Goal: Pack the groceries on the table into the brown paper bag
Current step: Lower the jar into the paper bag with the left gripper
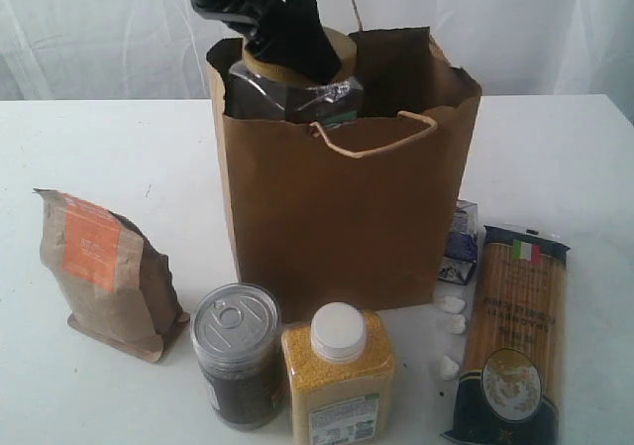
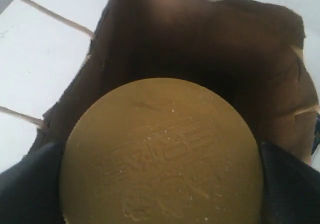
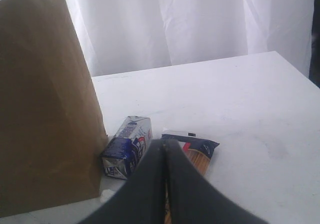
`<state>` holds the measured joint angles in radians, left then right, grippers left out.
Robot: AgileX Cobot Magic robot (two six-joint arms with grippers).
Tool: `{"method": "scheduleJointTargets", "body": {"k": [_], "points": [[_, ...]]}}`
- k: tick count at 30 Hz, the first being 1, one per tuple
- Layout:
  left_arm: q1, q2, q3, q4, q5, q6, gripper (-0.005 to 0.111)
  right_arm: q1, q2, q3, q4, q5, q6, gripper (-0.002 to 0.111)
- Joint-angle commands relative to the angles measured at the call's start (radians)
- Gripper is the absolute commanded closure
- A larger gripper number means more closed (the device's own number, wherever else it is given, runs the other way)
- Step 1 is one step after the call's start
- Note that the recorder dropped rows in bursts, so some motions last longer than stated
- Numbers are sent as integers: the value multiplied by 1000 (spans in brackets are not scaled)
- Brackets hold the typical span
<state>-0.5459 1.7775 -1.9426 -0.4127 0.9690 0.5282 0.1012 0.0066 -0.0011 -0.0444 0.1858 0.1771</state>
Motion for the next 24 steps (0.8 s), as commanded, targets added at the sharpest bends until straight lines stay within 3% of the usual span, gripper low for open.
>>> {"method": "scheduleJointTargets", "body": {"k": [1,9,24], "points": [[-4,-41,103,-83,-89,66,107,-2,-7,1,-4,-9,4,108],[-4,-78,269,-160,-262,175,107,-2,-7,1,-4,-9,4,108],[5,-81,309,-132,-209,200,106,-2,-7,1,-4,-9,4,108]]}}
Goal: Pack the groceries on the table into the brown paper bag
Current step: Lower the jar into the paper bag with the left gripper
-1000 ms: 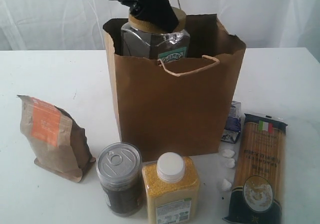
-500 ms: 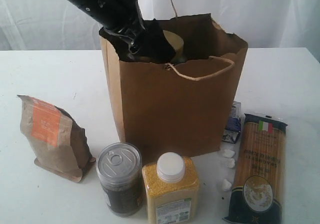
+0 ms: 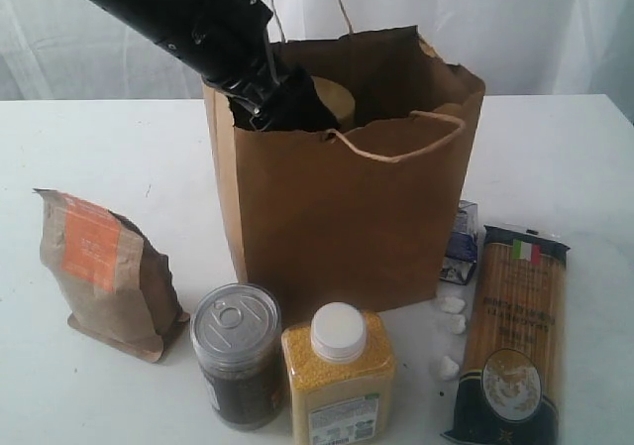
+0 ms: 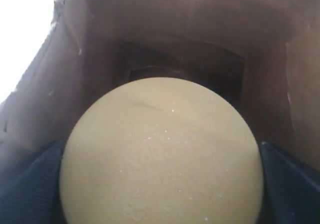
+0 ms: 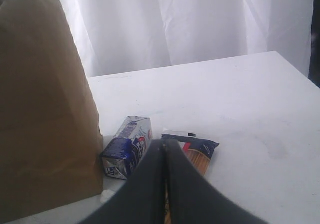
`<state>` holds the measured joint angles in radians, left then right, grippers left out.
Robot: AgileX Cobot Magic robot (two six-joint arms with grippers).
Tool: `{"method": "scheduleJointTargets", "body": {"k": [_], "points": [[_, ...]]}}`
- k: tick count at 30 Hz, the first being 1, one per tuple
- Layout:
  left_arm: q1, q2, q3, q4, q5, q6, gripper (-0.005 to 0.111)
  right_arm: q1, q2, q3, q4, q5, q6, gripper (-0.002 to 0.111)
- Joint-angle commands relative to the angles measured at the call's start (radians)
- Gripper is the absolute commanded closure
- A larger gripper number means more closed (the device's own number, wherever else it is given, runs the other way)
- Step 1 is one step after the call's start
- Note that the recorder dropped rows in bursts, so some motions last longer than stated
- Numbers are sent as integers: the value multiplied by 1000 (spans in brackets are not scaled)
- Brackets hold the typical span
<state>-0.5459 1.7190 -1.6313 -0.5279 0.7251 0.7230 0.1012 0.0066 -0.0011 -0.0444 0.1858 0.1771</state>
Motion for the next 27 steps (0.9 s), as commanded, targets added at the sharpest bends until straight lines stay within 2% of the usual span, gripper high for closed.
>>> {"method": "scheduleJointTargets", "body": {"k": [1,3,5,8,10,12,20,23,27], "points": [[5,-22,-3,-16,52,3,104,-2,-7,1,-4,-9,4,108],[5,-22,-3,-5,90,3,95,-2,-7,1,-4,-9,4,108],[5,-22,-3,6,118,-11,78,-2,-7,1,-4,-9,4,108],[5,-22,-3,13,113,-63,42,-2,-7,1,-4,-9,4,108],[5,-22,-3,22,106,-97,23,-2,-7,1,-4,-9,4,108],[5,-22,-5,36,104,-119,19,-2,-7,1,-4,-9,4,108],[5,-54,4,160,83,-134,25,-2,-7,1,-4,-9,4,108],[5,-57,13,175,109,-218,25,-2,-7,1,-4,-9,4,108],[5,-63,16,200,61,-232,20,-2,-7,1,-4,-9,4,108]]}}
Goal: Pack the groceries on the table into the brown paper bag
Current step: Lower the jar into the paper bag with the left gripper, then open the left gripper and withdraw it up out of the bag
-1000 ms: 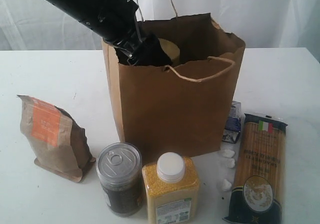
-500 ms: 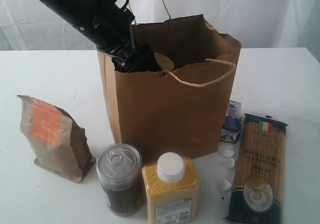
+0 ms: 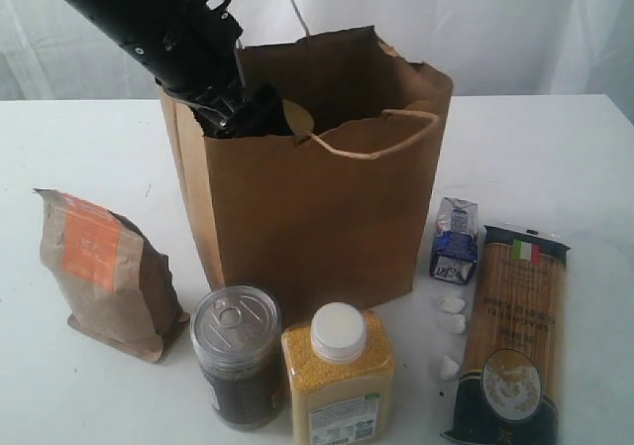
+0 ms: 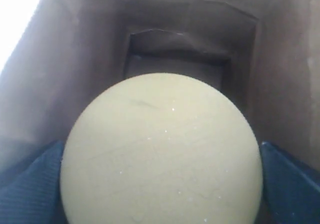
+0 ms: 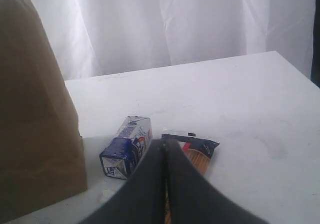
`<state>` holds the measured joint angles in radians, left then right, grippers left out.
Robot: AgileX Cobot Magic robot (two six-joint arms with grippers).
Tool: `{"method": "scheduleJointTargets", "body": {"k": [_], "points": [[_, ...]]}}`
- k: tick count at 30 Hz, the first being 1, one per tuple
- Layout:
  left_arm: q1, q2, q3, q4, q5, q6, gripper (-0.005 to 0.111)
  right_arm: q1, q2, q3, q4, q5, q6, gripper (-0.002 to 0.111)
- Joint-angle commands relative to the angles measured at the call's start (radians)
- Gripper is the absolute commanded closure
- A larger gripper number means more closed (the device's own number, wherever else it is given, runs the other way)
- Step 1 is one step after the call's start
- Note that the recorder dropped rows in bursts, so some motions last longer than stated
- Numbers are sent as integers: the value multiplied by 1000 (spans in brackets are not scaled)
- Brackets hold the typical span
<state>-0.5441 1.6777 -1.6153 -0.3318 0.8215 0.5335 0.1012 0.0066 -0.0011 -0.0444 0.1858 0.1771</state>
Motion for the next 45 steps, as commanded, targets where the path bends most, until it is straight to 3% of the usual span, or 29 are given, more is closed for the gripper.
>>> {"method": "scheduleJointTargets", "body": {"k": [1,5,38,42,43,45], "points": [[11,-21,0,6,-41,-69,16,-2,-7,1,-4,-9,4,108],[12,-31,0,4,-15,-96,7,-2,-7,1,-4,-9,4,108],[12,-31,0,-29,18,-116,7,-2,-7,1,-4,-9,22,108],[12,-23,0,-54,21,16,1,-2,-7,1,-4,-9,22,108],[12,-1,0,-4,4,-48,1,-2,-7,1,-4,-9,22,108],[23,5,-2,-82,-1,-98,1,-2,-7,1,-4,-9,22,108]]}}
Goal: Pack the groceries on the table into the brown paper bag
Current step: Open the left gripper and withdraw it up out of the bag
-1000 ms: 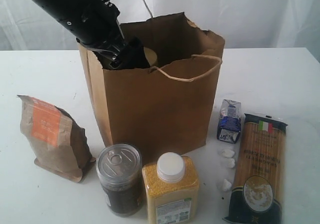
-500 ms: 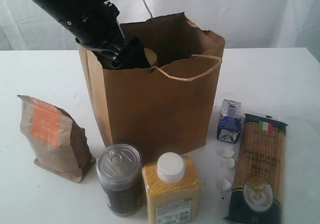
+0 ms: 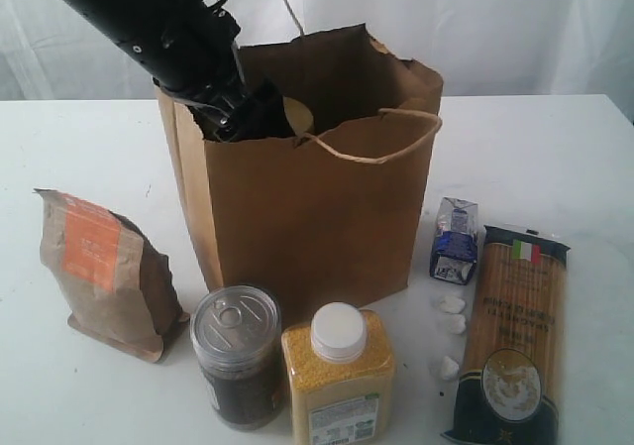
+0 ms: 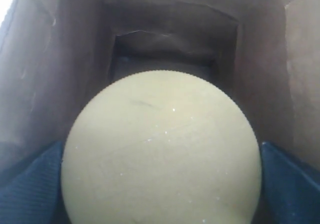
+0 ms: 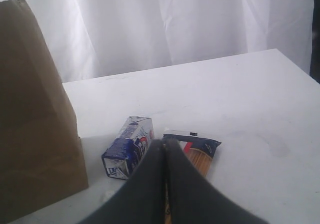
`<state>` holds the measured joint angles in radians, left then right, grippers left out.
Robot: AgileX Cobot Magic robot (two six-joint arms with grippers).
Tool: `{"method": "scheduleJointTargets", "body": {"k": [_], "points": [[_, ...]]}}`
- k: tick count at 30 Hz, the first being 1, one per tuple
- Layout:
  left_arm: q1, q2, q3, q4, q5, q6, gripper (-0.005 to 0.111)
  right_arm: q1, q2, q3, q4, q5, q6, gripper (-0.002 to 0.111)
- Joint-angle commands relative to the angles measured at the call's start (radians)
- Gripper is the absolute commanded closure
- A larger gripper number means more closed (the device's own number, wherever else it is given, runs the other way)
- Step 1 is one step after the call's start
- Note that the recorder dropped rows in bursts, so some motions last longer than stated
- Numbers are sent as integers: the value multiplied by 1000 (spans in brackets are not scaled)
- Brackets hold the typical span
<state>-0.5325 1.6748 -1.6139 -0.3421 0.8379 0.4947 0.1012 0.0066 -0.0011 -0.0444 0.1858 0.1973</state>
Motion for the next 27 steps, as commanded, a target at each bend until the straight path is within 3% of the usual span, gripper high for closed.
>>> {"method": "scheduleJointTargets", "body": {"k": [1,2,3,5,16,23,27], "points": [[12,9,4,-46,-41,1,1,-2,-7,1,-4,-9,2,108],[9,24,26,-16,-64,-55,2,-2,-7,1,-4,-9,2,108],[13,23,18,-93,-34,-108,2,-2,-7,1,-4,-9,2,108],[22,12,16,-82,-50,2,2,-2,-7,1,-4,-9,2,108],[20,-39,-62,-190,57,35,2,-2,-7,1,-4,-9,2,108],[20,-212,-92,-188,109,47,2,-2,-7,1,-4,-9,2,108],[20,-308,-92,-143,233,26,2,-2,-7,1,-4,-9,2,108]]}}
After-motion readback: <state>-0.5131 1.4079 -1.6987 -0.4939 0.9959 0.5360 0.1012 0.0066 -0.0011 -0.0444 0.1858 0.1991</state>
